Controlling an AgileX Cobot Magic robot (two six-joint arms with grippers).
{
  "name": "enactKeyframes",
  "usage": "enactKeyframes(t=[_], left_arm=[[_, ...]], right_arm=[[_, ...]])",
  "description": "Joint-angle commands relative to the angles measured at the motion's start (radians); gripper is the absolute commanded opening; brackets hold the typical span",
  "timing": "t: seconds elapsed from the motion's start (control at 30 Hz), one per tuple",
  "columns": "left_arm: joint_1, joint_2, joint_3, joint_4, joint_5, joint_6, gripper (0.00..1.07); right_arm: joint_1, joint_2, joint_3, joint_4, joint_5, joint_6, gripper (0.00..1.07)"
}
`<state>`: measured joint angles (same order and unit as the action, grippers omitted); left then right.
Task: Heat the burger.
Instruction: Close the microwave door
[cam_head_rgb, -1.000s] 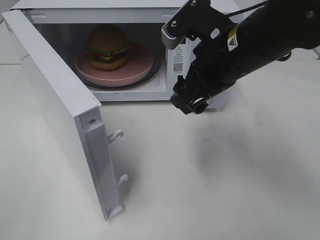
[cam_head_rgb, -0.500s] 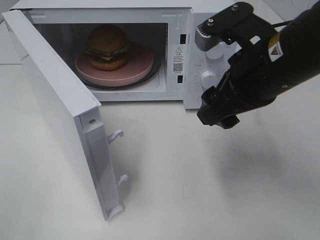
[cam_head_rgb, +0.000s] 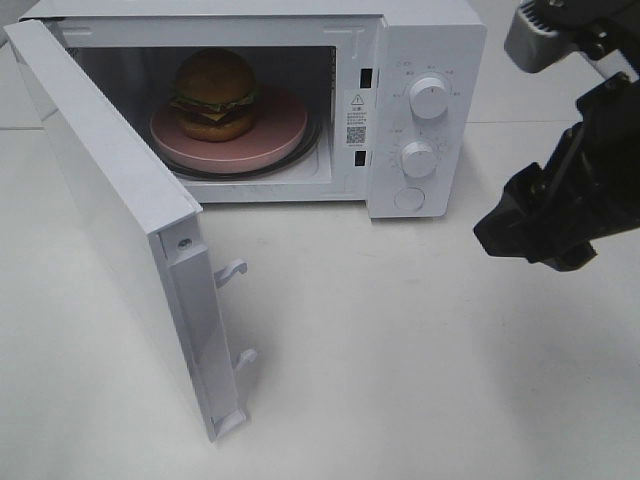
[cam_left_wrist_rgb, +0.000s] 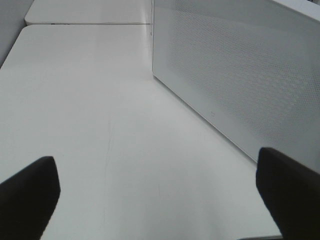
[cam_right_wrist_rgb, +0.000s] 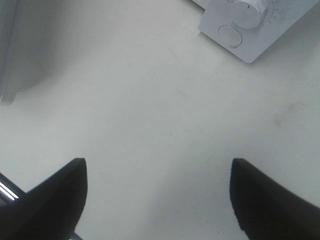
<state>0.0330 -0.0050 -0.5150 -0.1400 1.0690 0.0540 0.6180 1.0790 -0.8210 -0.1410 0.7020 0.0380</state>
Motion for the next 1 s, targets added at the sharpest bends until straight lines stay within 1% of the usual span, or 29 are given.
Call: enactKeyframes(t=[0.03, 0.27, 0.37, 0.43, 0.5, 0.57, 0.6, 0.63, 0.67, 0.7, 0.73, 0.77, 0.8, 0.87, 0.9, 0.97, 1.0], left_arm=[[0.004, -0.006, 0.0, 0.0, -0.003, -0.003, 1.0], [0.004, -0.006, 0.0, 0.0, -0.003, -0.003, 1.0], [0.004, -0.006, 0.0, 0.0, -0.003, -0.003, 1.0], [0.004, -0.006, 0.0, 0.0, -0.003, -0.003, 1.0], [0.004, -0.006, 0.0, 0.0, -0.003, -0.003, 1.0], [0.004, -0.006, 0.0, 0.0, -0.003, -0.003, 1.0], [0.004, -0.006, 0.0, 0.0, -0.003, -0.003, 1.0], [0.004, -0.006, 0.0, 0.0, -0.003, -0.003, 1.0], [0.004, -0.006, 0.0, 0.0, -0.003, -0.003, 1.0], [0.004, -0.006, 0.0, 0.0, -0.003, -0.003, 1.0], [0.004, -0.006, 0.0, 0.0, -0.003, -0.003, 1.0], [0.004, -0.006, 0.0, 0.0, -0.003, -0.003, 1.0], [0.004, -0.006, 0.0, 0.0, -0.003, -0.003, 1.0], [0.004, -0.006, 0.0, 0.0, -0.003, -0.003, 1.0], [0.004, -0.006, 0.0, 0.0, -0.003, -0.003, 1.0], [0.004, -0.006, 0.0, 0.0, -0.003, -0.003, 1.0], [0.004, -0.006, 0.0, 0.0, -0.003, -0.003, 1.0]], right_arm=[[-0.001, -0.038, 0.004, -0.003, 0.037, 0.018, 0.76], [-0.001, -0.109, 0.014, -0.01, 0.107, 0.036, 0.76], [-0.001, -0.119, 0.022, -0.01, 0.106, 0.036, 0.76], [-0.001, -0.142, 0.042, -0.011, 0.106, 0.036, 0.76], [-0.004, -0.188, 0.09, -0.011, 0.112, 0.048, 0.76], [-0.014, -0.197, 0.101, -0.005, 0.109, 0.053, 0.76], [-0.047, -0.216, 0.124, 0.0, 0.109, 0.055, 0.76], [-0.047, -0.216, 0.124, 0.0, 0.109, 0.055, 0.76], [-0.072, -0.229, 0.136, -0.001, 0.109, 0.055, 0.76], [-0.122, -0.256, 0.156, -0.001, 0.112, 0.054, 0.76], [-0.122, -0.256, 0.156, -0.001, 0.112, 0.054, 0.76], [-0.15, -0.274, 0.163, -0.001, 0.112, 0.054, 0.76], [-0.15, -0.274, 0.163, -0.001, 0.112, 0.054, 0.76], [-0.237, -0.355, 0.186, 0.0, 0.121, 0.062, 0.76], [-0.237, -0.355, 0.186, 0.0, 0.121, 0.062, 0.76], [-0.297, -0.421, 0.203, 0.0, 0.148, 0.073, 0.76], [-0.297, -0.421, 0.203, 0.0, 0.148, 0.073, 0.76]])
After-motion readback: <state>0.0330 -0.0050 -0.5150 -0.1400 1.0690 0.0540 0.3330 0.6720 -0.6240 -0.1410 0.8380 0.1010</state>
